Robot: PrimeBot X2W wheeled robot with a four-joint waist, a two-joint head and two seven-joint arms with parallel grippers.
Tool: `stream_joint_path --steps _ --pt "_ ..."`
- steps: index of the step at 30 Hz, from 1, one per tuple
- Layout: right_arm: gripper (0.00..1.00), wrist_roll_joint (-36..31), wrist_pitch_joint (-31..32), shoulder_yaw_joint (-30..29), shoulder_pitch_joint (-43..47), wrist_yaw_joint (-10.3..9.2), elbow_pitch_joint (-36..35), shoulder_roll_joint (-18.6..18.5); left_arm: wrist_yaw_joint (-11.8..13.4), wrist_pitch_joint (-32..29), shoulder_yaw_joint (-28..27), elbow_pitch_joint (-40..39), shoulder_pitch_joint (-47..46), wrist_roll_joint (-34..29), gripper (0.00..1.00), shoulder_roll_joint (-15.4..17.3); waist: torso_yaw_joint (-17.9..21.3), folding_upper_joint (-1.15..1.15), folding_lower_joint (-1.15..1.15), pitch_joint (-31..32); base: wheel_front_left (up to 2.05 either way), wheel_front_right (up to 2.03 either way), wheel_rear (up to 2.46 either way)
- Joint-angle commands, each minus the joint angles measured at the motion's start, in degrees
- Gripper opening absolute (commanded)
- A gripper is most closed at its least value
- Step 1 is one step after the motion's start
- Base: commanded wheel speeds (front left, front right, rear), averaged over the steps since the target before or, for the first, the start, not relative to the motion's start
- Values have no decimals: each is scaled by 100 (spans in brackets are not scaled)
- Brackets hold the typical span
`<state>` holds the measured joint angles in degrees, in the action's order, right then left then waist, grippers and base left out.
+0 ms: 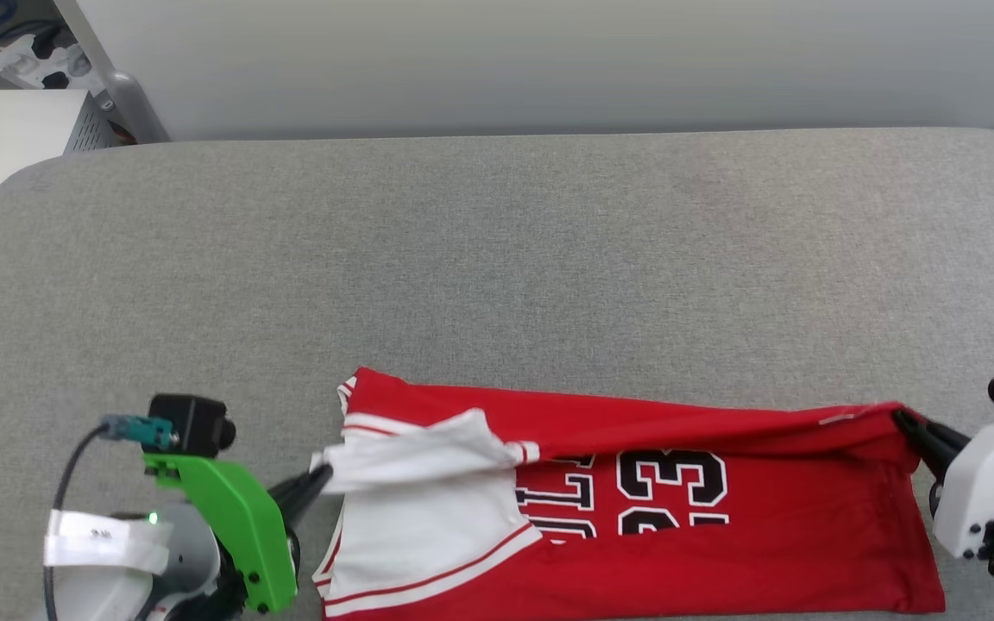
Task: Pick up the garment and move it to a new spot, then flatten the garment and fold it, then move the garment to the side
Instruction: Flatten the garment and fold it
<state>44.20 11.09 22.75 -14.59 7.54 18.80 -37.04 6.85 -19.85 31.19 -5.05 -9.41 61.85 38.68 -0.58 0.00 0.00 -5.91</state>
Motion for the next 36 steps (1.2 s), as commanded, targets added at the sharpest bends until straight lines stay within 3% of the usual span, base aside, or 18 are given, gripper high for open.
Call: stream_joint_path --steps 1,11,22,23,24,30,36 --pt "0 -3 20 20 136 -5 -66 -42 41 -45 80 34 126 -120 0 77 0 0 0 7 0 0 0" --pt "0 -34 28 319 685 -5 -496 -351 -4 -166 458 421 260 -253 0 -79 13 0 0 17 0 0 0" --pt "3 -172 -23 799 708 -5 -378 -574 -146 -294 759 904 188 -408 0 -187 47 0 0 -3 0 0 0" --pt "75 -147 -26 834 702 -5 -350 -580 -145 -339 784 946 193 -393 34 -197 46 0 0 8 0 0 0" --pt "100 -114 -23 852 697 -5 -323 -577 -152 -391 814 968 200 -383 100 -194 48 0 0 18 0 0 0" --pt "100 164 -5 898 719 -5 -349 -627 -174 -284 800 986 253 -371 100 -214 32 0 0 245 0 0 0" --pt "100 501 139 696 782 -5 -733 -726 -121 243 558 741 295 -420 100 -263 43 0 0 477 0 0 0"
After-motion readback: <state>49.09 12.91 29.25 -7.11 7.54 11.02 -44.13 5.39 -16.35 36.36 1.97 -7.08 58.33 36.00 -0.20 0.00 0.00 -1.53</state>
